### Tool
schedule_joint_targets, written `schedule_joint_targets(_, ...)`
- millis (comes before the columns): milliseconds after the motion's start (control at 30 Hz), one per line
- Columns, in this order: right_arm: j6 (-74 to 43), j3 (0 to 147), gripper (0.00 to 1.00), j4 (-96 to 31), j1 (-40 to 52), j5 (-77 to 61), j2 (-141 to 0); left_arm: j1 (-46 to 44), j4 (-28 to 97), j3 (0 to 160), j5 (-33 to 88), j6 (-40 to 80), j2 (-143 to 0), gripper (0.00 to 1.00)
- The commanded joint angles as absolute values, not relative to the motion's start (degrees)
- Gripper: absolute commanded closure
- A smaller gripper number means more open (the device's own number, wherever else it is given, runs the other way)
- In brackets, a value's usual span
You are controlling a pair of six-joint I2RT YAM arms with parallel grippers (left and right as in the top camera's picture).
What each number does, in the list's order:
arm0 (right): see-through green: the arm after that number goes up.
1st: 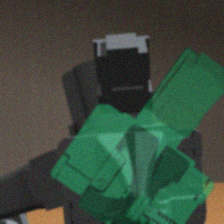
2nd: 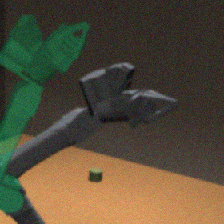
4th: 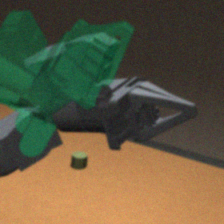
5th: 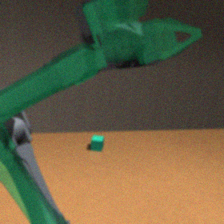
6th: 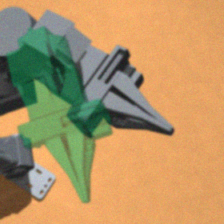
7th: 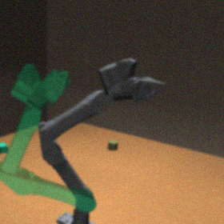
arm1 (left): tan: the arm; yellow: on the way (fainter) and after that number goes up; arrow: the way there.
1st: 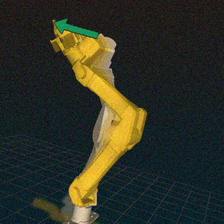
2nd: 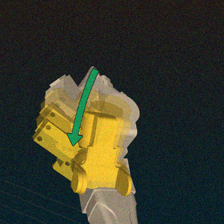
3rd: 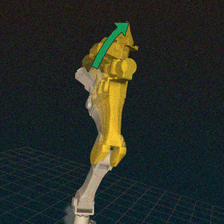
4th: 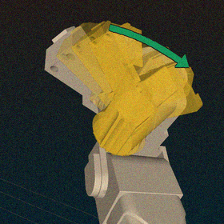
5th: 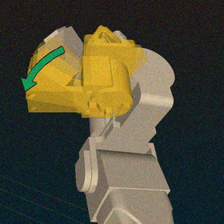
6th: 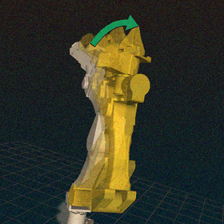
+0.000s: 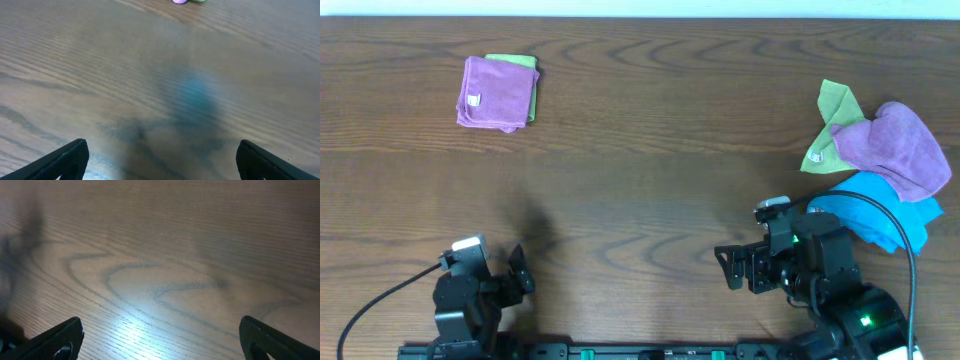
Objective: Fold the cloth
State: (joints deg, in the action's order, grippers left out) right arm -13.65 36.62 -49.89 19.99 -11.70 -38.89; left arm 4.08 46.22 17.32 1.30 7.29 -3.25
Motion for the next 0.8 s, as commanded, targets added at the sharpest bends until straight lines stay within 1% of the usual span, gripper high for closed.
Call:
schedule_joint_targets(0, -14.3, 36.6, 0.01, -50.0, 19.6, -11.4, -38.8, 3.3, 46.1, 16.9, 1.3, 2.8, -2.0, 0.05)
schedule_joint_targets(133, -14.3, 36.6, 0.01, -50.0, 19.6, -11.4, -38.8, 2.4, 46.5, 16.9, 1.3, -0.2, -1.7, 0.05)
schedule_joint_targets(767, -14.3, 36.6, 0.01, -50.0, 19.6, -11.4, -38.8, 2.2, 49.3, 14.1, 1.1, -0.9, -0.2, 0.05)
